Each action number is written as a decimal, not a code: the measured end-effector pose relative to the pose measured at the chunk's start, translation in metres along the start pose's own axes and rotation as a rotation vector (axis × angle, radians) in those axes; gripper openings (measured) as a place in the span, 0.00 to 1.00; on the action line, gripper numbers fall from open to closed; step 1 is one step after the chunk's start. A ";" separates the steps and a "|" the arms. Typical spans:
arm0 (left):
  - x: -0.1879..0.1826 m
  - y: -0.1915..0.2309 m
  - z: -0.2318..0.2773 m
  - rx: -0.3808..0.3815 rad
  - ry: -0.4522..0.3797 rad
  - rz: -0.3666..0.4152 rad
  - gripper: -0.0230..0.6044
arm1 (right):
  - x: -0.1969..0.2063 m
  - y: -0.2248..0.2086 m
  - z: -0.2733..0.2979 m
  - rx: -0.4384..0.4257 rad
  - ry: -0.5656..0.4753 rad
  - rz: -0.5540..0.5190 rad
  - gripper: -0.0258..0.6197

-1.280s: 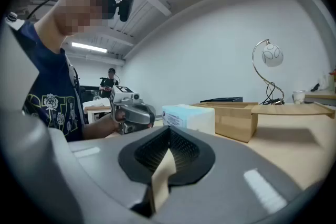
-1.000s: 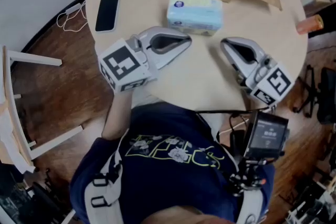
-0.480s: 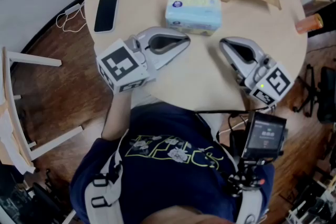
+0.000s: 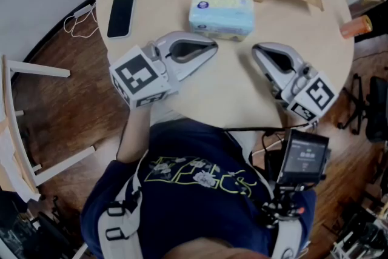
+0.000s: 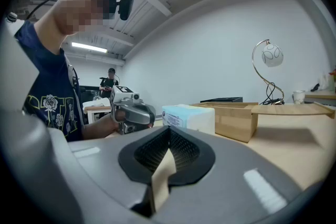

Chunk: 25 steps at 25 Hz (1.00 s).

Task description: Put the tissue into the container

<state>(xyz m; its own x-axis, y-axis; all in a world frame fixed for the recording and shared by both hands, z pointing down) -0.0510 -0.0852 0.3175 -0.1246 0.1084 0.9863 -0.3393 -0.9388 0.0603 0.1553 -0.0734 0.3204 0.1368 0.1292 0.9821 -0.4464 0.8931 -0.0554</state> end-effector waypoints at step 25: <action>-0.019 0.074 0.018 -0.064 0.236 0.000 0.62 | -0.026 -0.063 0.070 -0.138 0.195 -0.162 0.64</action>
<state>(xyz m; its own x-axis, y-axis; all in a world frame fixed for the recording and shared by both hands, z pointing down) -0.0567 -0.1627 0.3058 -0.3362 0.1888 0.9227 -0.3966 -0.9170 0.0431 0.1175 -0.1630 0.3112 0.3698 0.0485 0.9279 -0.2823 0.9573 0.0624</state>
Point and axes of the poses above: the fingertips, and each gripper's own axes: z forward along the fingers, y to its left, x out of its underside, the point moved 7 cm from there along -z, backward along the fingers, and after that the axes turned 3 degrees about -x, right-handed, at the moved point
